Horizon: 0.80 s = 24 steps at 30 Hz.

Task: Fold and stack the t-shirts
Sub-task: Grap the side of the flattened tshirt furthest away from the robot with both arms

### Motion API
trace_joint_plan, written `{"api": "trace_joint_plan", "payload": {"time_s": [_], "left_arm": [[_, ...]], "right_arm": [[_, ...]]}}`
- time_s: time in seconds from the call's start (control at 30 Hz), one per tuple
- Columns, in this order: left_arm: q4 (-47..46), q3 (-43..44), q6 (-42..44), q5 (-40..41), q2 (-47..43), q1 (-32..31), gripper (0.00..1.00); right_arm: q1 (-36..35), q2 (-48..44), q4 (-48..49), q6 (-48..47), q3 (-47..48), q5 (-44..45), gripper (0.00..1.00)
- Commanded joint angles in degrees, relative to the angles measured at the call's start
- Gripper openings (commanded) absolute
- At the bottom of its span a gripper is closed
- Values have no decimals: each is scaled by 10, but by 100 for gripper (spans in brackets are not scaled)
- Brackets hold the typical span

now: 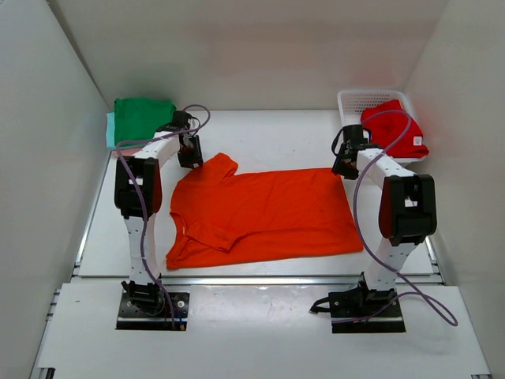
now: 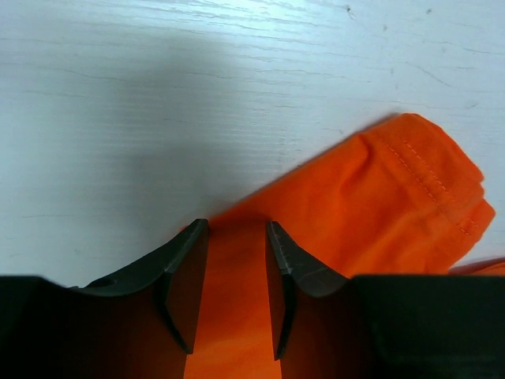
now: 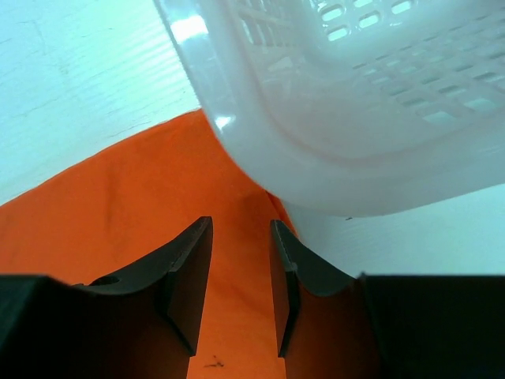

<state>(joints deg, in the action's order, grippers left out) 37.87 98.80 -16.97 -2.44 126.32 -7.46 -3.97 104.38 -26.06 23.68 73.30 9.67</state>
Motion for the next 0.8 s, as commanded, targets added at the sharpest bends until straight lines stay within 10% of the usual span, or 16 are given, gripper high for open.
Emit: {"api": "trace_joint_plan", "payload": {"time_s": [0.0,0.1,0.27,0.77], "left_arm": [[-11,-7,-2,-21,-5,-5,46],[-5,-13,-1,-26,-5,-3,39],[3,-19,2,-37,6,-4,0],[-3,-27,11,-61,-25,3,0]], "right_arm": [[-3,6,20,19,26,36,33],[-4,14,18,29,38,48,33],[-5,46,11,42,71,54,33],[-47,154,-43,71,184,147,43]]}}
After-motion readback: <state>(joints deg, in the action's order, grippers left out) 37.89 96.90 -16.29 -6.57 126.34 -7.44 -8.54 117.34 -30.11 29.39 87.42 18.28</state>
